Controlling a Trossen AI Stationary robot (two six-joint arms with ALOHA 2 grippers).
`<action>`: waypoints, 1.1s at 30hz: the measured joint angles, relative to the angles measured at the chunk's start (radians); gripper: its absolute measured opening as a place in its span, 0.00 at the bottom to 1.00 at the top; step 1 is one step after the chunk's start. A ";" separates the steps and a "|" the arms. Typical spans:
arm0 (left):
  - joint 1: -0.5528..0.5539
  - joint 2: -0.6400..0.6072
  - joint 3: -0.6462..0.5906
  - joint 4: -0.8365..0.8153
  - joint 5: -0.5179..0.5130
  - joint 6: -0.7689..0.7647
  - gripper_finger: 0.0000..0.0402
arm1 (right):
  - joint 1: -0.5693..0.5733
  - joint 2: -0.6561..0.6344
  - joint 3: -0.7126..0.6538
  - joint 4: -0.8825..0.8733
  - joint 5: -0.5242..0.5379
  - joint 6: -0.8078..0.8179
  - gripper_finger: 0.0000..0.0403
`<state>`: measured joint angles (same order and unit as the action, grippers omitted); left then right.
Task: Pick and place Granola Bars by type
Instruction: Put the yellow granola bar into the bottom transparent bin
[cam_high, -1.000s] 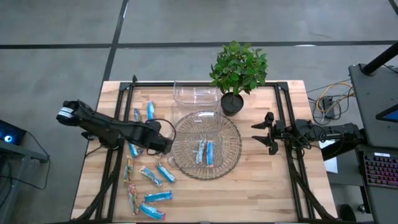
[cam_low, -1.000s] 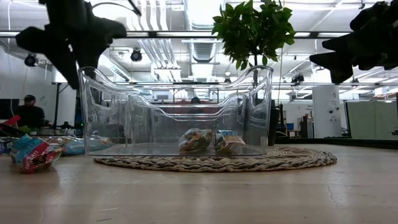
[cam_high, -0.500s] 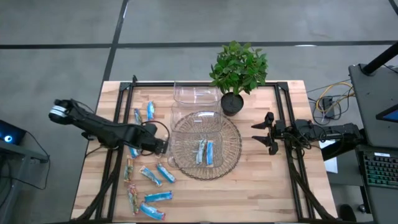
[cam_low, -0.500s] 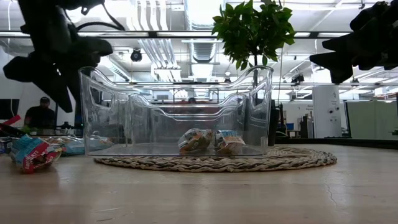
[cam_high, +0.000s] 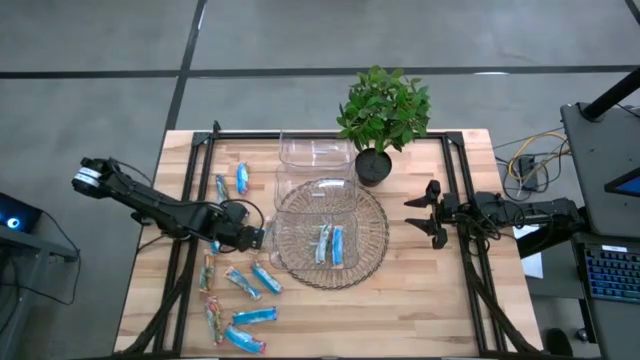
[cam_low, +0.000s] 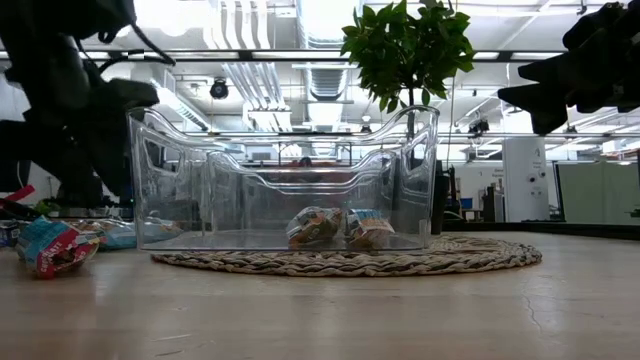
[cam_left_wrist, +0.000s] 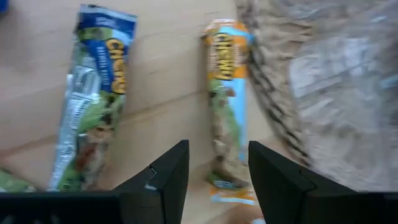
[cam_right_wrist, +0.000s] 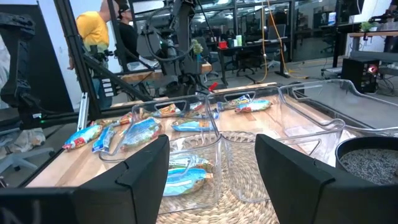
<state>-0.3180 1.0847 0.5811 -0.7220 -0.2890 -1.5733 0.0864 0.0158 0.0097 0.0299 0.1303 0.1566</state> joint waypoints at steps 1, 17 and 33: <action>0.000 0.000 -0.010 0.004 0.000 0.000 0.37 | 0.000 0.000 0.000 0.000 0.000 0.000 0.57; -0.001 0.005 -0.117 0.215 0.011 0.027 0.37 | 0.000 0.000 0.000 0.000 0.000 0.000 0.57; 0.000 0.038 -0.170 0.345 0.015 0.025 0.35 | 0.000 0.000 0.000 0.000 0.000 0.000 0.56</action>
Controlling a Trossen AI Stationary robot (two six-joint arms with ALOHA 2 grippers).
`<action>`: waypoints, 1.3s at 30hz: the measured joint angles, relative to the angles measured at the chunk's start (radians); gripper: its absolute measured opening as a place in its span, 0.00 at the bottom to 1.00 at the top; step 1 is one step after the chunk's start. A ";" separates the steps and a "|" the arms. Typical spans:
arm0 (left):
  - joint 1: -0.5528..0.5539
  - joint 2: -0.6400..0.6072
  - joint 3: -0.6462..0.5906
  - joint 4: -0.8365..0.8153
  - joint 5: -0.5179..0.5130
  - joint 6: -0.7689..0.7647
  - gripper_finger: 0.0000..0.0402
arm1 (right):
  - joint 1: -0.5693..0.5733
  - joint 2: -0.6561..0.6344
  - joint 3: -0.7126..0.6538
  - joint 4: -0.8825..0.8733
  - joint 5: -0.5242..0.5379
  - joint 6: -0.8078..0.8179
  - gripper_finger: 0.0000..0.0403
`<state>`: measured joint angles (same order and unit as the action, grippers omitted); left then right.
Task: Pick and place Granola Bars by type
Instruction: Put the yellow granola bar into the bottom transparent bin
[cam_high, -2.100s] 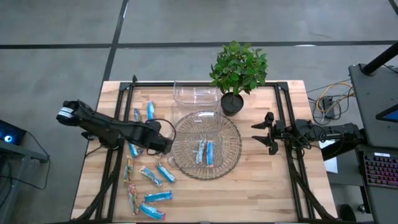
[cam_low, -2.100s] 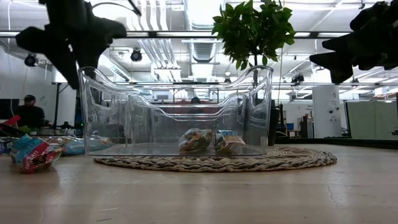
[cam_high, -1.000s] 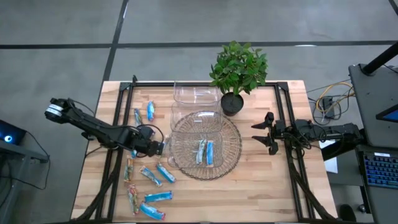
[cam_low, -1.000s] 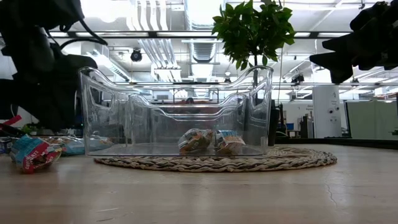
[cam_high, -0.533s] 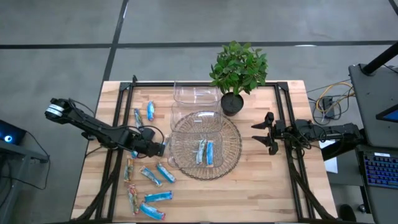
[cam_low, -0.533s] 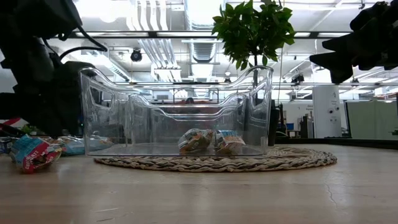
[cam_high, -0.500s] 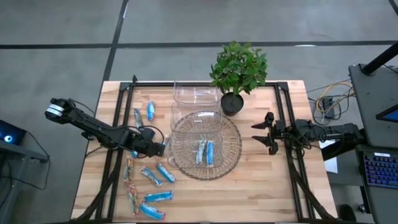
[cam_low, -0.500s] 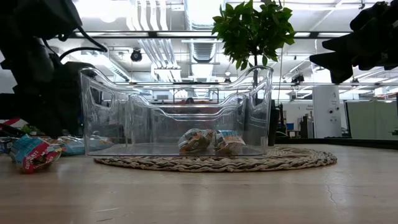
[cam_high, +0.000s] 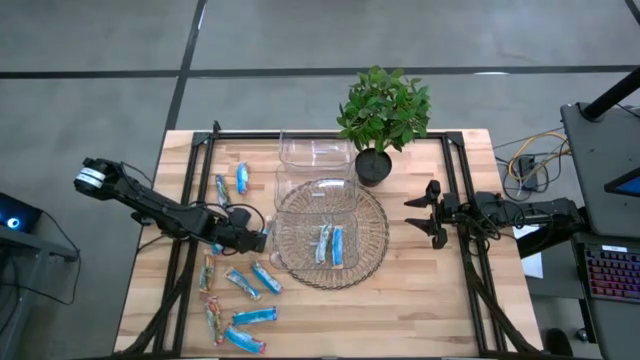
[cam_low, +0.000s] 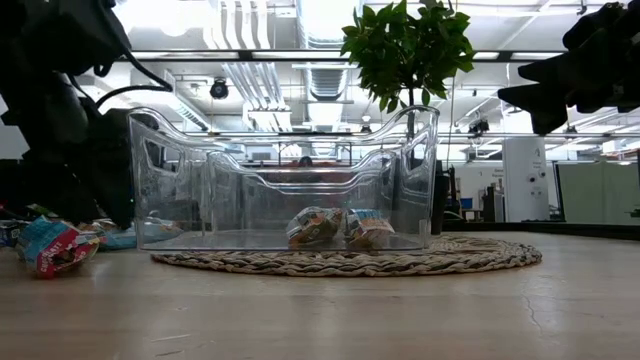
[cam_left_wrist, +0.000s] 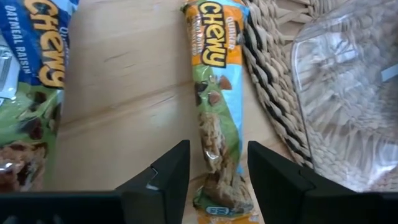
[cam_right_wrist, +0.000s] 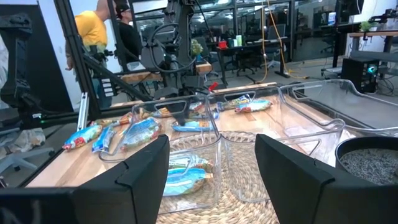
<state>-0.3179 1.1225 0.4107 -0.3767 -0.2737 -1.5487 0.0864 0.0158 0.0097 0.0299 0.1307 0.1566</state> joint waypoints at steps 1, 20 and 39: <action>0.002 0.000 0.000 -0.001 0.000 -0.008 0.34 | 0.000 0.000 0.000 0.000 0.000 0.000 0.56; 0.002 -0.015 0.014 -0.077 -0.004 -0.147 0.01 | 0.000 0.000 0.000 0.000 0.000 0.000 0.57; -0.001 -0.008 0.475 -0.680 -0.077 -0.147 0.00 | 0.000 0.000 0.000 0.000 0.000 0.000 0.56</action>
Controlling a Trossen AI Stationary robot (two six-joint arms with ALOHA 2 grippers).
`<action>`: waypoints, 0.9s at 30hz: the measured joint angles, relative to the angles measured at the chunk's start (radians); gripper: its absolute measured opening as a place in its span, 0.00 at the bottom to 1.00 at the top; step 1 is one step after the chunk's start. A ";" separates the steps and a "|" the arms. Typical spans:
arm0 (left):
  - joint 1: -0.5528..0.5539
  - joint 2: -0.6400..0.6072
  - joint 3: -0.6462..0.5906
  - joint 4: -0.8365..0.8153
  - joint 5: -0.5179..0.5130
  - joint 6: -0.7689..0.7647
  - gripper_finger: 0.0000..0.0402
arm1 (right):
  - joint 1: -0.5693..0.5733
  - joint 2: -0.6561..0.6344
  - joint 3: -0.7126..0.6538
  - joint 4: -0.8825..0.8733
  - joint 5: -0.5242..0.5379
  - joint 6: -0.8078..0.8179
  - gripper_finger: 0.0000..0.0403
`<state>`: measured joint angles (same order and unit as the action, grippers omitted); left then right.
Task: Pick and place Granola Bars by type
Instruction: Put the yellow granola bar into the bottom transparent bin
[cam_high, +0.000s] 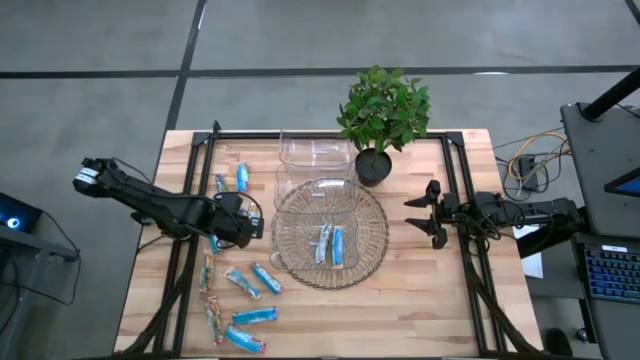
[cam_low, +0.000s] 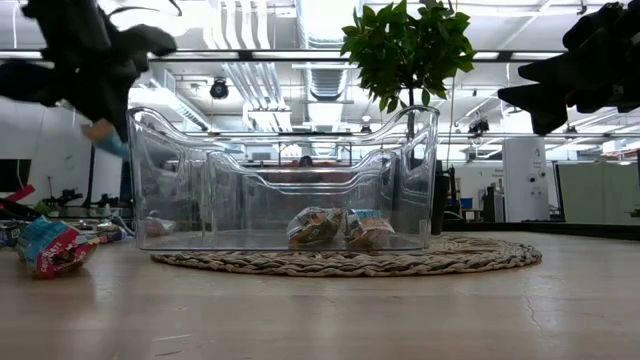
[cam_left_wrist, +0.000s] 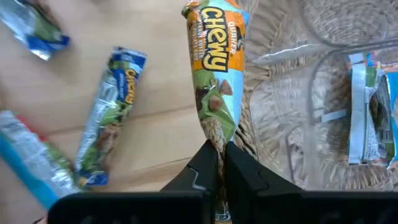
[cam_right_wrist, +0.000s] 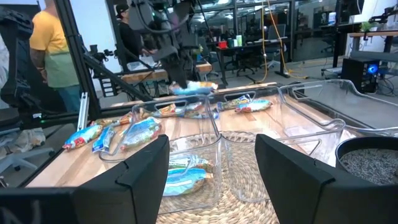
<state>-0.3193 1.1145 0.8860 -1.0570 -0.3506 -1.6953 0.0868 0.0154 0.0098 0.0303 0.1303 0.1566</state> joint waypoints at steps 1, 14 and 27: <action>-0.004 0.007 0.025 -0.032 -0.004 0.000 0.00 | 0.000 0.000 0.000 0.000 0.000 0.000 0.56; -0.038 0.212 0.397 -0.243 -0.045 -0.018 0.00 | 0.000 0.000 0.000 0.000 0.000 0.000 0.56; -0.005 0.529 0.743 -0.357 -0.015 -0.085 0.00 | 0.000 0.000 0.000 0.000 0.000 0.000 0.56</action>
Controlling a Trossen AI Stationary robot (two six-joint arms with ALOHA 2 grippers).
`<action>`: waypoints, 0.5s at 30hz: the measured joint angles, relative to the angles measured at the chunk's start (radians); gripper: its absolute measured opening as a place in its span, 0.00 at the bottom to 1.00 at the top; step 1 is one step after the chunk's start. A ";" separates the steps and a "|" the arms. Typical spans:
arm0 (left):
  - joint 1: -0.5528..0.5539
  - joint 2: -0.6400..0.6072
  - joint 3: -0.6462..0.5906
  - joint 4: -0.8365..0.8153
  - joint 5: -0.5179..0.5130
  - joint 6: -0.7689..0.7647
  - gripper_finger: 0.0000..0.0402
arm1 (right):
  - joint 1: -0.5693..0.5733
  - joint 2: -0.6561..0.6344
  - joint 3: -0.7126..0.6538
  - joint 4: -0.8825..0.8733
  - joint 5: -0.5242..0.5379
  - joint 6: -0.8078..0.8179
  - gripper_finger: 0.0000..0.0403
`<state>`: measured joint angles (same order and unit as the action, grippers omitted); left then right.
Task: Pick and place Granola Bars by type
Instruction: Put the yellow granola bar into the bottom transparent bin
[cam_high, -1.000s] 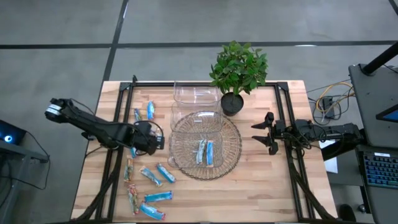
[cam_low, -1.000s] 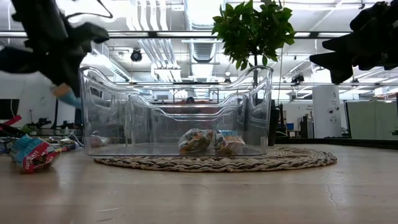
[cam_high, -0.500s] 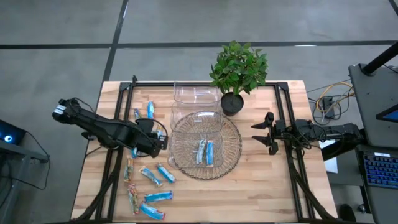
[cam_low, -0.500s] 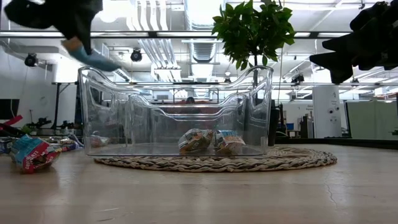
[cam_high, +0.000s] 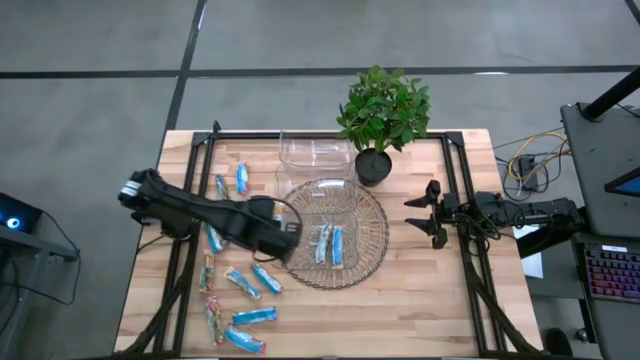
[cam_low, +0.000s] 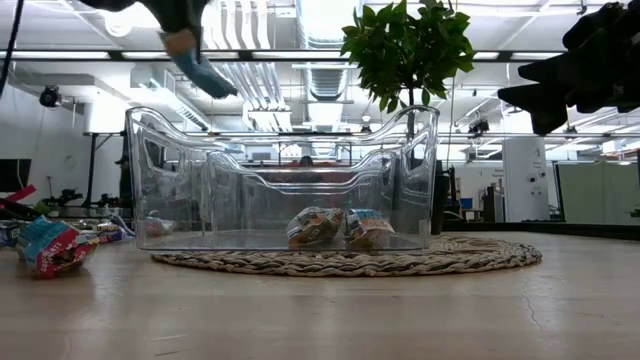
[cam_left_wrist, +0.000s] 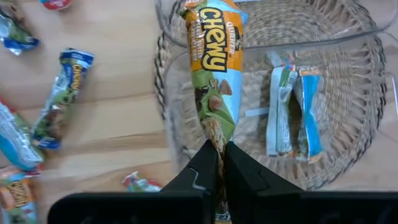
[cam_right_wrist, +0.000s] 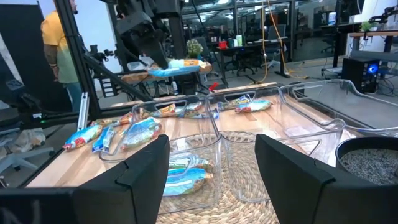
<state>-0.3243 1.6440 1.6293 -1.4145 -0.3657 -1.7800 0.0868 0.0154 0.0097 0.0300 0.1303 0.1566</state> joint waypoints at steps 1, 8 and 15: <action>0.008 0.021 0.017 0.000 0.004 0.000 0.00 | 0.000 0.000 0.000 0.000 0.000 0.000 0.56; 0.052 0.160 0.119 0.000 0.041 0.000 0.00 | 0.000 0.000 0.000 0.000 0.000 0.000 0.57; 0.068 0.263 0.164 0.010 0.071 0.006 0.00 | 0.000 0.000 0.000 0.000 0.000 0.000 0.56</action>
<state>-0.2562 1.9069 1.7935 -1.4044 -0.2950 -1.7737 0.0866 0.0154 0.0097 0.0302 0.1306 0.1566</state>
